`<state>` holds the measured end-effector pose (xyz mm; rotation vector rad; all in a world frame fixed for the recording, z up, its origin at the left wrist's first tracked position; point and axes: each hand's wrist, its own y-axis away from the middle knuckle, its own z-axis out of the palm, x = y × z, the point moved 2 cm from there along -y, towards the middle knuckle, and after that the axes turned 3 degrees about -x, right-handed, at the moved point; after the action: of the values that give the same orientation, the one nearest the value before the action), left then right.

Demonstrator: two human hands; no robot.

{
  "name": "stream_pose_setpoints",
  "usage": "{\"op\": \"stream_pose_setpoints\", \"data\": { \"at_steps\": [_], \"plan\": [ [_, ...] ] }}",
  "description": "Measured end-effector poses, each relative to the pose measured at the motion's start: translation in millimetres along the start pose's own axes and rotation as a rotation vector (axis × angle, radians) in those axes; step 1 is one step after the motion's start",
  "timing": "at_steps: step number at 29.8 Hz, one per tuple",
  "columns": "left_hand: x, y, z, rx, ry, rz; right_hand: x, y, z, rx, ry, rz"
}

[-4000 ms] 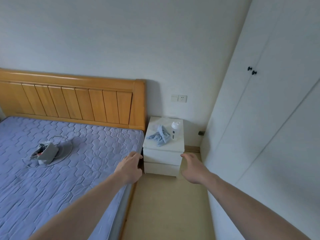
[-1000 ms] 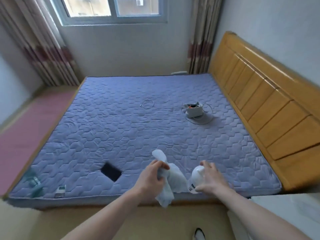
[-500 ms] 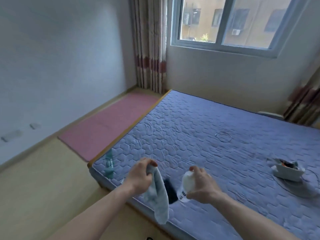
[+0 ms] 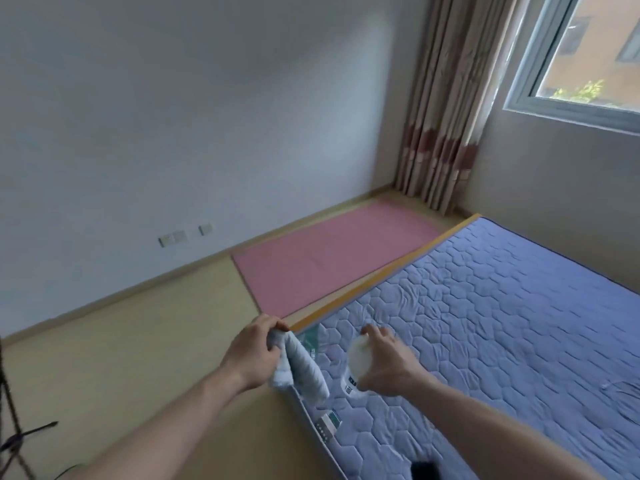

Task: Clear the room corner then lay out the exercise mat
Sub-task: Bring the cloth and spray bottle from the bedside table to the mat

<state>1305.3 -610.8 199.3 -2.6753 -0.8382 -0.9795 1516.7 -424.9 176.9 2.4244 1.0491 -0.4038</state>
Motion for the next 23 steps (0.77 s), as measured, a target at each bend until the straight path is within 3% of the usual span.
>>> {"op": "stream_pose_setpoints", "data": {
  "at_steps": [8,15,23],
  "plan": [
    [-80,-96,-82,0.057,0.016,-0.045,-102,-140,-7,-0.033,0.032,-0.089],
    [-167,-198,-146,0.0,0.034,-0.018,-185,-258,7,-0.009,0.03,-0.018],
    [-222,-292,-206,-0.084,0.051,0.02,-240,-345,1,-0.004,-0.011,0.057]
  ]
}}
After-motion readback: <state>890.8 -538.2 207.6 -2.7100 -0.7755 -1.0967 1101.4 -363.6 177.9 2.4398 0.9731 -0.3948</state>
